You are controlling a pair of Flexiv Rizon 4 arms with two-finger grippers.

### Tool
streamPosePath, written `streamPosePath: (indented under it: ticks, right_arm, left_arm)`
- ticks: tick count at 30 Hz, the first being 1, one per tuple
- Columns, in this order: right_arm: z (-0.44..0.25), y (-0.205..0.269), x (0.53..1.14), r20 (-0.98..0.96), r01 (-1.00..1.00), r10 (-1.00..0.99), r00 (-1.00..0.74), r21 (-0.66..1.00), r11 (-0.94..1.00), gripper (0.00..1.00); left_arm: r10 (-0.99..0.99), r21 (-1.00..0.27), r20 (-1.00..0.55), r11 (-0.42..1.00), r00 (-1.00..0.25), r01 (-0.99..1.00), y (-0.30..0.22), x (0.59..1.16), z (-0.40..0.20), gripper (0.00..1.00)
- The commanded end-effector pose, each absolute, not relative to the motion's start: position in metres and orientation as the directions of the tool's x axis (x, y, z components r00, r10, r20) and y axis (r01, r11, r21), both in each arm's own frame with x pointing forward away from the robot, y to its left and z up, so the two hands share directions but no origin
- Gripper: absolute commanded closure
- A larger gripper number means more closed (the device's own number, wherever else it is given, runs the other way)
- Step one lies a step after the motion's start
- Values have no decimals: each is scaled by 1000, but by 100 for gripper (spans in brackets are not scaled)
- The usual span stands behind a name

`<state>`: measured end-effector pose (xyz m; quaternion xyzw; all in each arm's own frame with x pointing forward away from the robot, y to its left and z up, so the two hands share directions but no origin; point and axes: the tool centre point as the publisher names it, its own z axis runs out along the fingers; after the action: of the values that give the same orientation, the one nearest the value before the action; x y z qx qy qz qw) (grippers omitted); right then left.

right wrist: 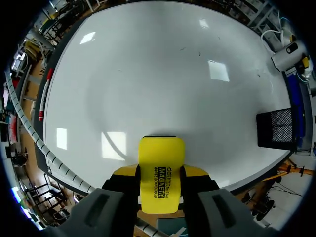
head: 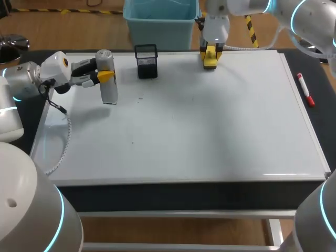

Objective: Pick up the inspection probe, press it on each red-marked spot on the whiteboard one by one, put down the probe, pick up the eraser, and wipe off all the red marks.

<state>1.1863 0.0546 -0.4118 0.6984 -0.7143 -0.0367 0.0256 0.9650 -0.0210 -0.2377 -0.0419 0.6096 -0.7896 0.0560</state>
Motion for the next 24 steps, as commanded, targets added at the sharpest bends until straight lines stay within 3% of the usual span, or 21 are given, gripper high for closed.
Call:
streamPosePath:
  ticks: [1,6,7,8,18,24]
  right_arm:
    - [-417,54,1193,-7,-992,-1000,-21,121,20,100]
    - [-417,54,1192,13,-992,-1000,-21,121,22,100]
    - [-417,53,1192,13,-992,-1000,-22,122,23,93]
    - [-417,53,1191,13,-992,-1000,-22,123,23,0]
    - [-404,42,1186,-4,-994,-999,-45,95,45,0]
    - [-381,28,1179,-88,-986,-985,-150,90,142,0]
  left_arm:
    - [-138,-968,-2,-250,-990,37,-21,966,-237,100]
    - [-138,-968,-2,-250,-990,37,-21,966,-237,100]
    - [-138,-968,-2,-250,-990,37,-21,966,-237,100]
    - [-138,-968,-2,-250,-990,37,-21,966,-237,100]
    - [-138,-968,-2,-250,-990,37,-21,966,-237,100]
    - [-138,-968,-2,-250,-990,37,-21,966,-237,100]
